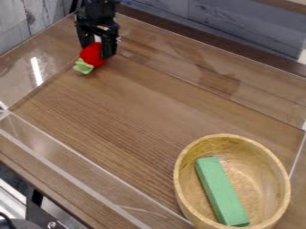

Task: Move the red object to the right side of the table

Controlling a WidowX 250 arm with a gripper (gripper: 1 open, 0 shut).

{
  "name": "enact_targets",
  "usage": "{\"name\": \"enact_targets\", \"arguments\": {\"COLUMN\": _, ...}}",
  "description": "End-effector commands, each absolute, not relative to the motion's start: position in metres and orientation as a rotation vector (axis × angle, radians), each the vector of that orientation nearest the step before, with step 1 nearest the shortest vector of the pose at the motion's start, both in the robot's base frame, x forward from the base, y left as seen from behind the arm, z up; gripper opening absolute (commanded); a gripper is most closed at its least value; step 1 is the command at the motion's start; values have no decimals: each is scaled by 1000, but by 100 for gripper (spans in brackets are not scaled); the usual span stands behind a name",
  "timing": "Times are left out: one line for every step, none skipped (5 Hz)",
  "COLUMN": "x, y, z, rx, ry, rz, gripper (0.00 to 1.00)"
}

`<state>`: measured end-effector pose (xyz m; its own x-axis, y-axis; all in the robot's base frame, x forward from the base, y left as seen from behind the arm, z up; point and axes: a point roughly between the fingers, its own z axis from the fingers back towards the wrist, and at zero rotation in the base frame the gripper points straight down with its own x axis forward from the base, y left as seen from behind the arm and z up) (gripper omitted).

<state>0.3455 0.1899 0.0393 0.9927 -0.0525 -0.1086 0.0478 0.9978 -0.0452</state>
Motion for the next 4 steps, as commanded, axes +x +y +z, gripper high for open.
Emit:
{"name": "enact_targets", "arguments": {"x": 353, "y": 182, "z": 70, "rx": -9, "ry": 28, "rz": -95, "gripper": 100}}
{"name": "enact_targets", "arguments": {"x": 355, "y": 188, "z": 76, "rx": -25, "ry": 22, "rz": -28, "gripper": 100}}
{"name": "enact_targets", "arguments": {"x": 357, "y": 196, "z": 80, "rx": -39, "ry": 17, "rz": 39, "gripper": 100}}
{"name": "enact_targets", "arguments": {"x": 364, "y": 182, "z": 98, "rx": -62, "ry": -3, "rz": 56, "gripper": 0}}
